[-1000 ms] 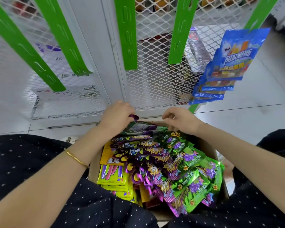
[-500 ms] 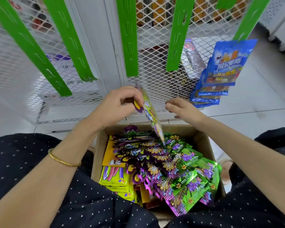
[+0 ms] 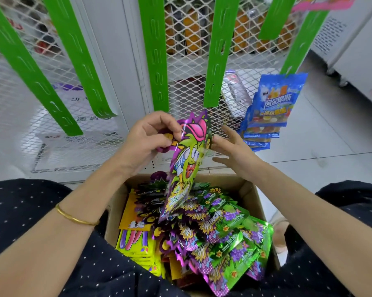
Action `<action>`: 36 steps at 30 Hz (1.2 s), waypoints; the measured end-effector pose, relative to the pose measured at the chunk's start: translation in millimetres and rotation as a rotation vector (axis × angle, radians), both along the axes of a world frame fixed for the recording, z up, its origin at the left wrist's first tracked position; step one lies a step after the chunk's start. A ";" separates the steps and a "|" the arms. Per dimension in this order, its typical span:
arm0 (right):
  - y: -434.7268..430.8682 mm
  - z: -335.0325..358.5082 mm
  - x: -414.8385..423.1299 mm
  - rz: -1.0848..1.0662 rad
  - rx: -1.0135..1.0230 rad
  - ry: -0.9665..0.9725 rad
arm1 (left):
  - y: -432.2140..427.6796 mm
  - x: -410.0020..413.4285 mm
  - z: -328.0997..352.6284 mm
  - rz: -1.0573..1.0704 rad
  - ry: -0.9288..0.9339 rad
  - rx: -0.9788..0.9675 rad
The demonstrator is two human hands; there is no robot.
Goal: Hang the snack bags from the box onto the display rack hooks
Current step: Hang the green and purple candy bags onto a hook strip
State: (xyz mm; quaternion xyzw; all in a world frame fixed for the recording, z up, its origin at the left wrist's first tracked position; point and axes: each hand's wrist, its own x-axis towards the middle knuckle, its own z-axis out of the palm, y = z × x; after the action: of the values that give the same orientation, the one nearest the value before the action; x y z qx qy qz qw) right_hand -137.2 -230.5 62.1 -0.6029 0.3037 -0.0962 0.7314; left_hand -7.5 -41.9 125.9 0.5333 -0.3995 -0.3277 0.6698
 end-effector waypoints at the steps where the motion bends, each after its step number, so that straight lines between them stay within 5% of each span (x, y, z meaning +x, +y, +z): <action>1: -1.5 3.0 -1.2 0.022 0.005 -0.019 | -0.8 -0.1 0.3 0.006 0.033 -0.016; 7: -18.3 32.2 -9.8 0.000 -0.121 -0.109 | -6.7 4.5 3.4 0.072 -0.005 0.067; 14: -61.4 100.8 -35.9 -0.057 -0.435 -0.077 | -66.3 -4.0 66.9 0.084 -0.504 0.394; 19: -98.5 147.7 -58.3 -0.119 -0.546 0.009 | -110.8 -21.5 112.1 0.030 -0.655 0.368; 24: -125.6 173.4 -69.3 -0.123 -0.512 -0.100 | -148.1 -31.1 138.9 -0.009 -0.667 0.386; 30: -135.2 187.6 -63.9 -0.153 -0.620 -0.049 | -207.1 -28.0 170.4 0.416 -0.838 0.225; 36: -145.4 200.6 -35.1 -0.169 -0.941 -0.014 | -236.1 -30.0 165.7 0.702 -0.912 0.211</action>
State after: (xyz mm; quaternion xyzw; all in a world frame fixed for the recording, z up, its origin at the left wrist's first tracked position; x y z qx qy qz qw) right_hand -172.3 -375.8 262.7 -0.8410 0.2703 -0.2865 0.3708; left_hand -37.5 -278.0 291.6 0.7847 -0.4121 0.1382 0.4420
